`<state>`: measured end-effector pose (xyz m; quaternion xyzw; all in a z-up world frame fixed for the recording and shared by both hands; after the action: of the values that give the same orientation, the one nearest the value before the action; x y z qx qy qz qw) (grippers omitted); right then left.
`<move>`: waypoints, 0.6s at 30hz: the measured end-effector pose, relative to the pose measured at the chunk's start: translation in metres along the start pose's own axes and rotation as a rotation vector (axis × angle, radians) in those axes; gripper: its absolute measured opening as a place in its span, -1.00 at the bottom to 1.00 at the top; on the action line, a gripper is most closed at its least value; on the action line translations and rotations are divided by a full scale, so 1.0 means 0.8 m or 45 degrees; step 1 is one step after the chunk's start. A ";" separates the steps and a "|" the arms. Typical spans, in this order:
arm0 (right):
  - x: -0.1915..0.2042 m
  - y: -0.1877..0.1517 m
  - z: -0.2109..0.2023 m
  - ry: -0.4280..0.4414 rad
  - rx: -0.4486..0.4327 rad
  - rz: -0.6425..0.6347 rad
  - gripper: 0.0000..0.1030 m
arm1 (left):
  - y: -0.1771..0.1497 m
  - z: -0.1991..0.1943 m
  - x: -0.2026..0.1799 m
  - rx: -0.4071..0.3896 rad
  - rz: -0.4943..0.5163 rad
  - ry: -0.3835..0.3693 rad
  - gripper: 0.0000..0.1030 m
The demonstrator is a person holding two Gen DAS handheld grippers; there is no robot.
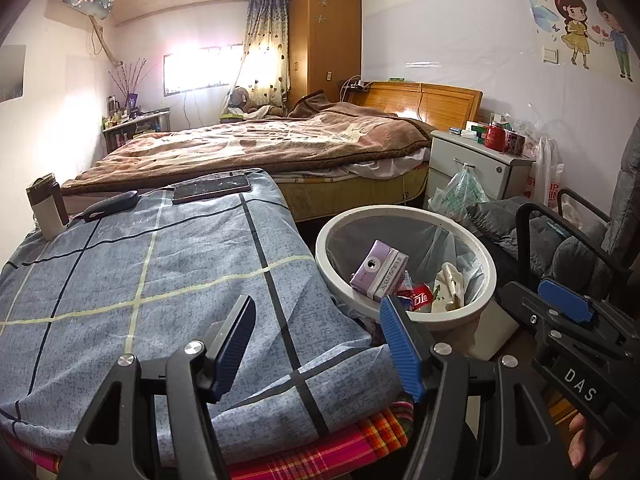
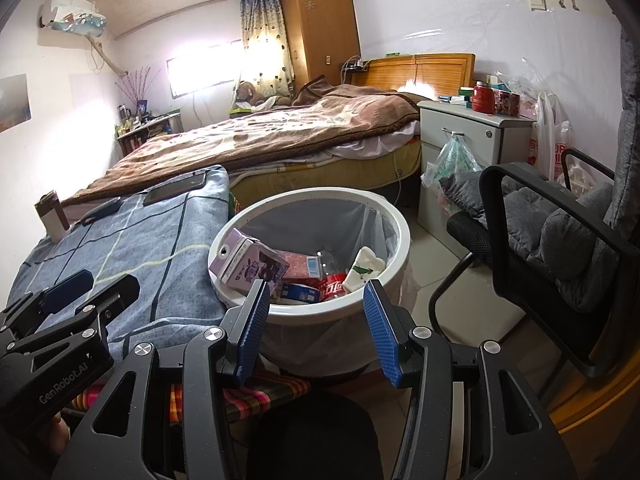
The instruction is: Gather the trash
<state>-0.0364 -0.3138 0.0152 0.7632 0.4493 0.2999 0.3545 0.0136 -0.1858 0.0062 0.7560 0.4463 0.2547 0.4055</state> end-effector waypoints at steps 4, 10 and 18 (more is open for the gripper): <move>0.000 0.000 0.000 -0.001 0.002 -0.001 -0.01 | -0.001 0.000 0.002 -0.002 0.000 -0.002 0.30; 0.002 -0.001 -0.001 -0.001 0.001 0.001 -0.01 | -0.002 -0.001 0.003 -0.003 0.001 -0.004 0.30; 0.001 -0.001 0.000 -0.003 0.004 0.002 -0.01 | -0.002 0.000 0.003 0.000 0.000 -0.003 0.30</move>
<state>-0.0367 -0.3123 0.0146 0.7645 0.4487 0.2988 0.3536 0.0137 -0.1828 0.0050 0.7563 0.4457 0.2538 0.4061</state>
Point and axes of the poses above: each gripper's, at about its wrist camera, not at the fingertips, and z roughly the way its jaws point, x to its left, y to its top, the point moved 3 cm from there along z, roughly the way its jaws point, and after that the axes turned 3 degrees about z, right-handed, at the moved point
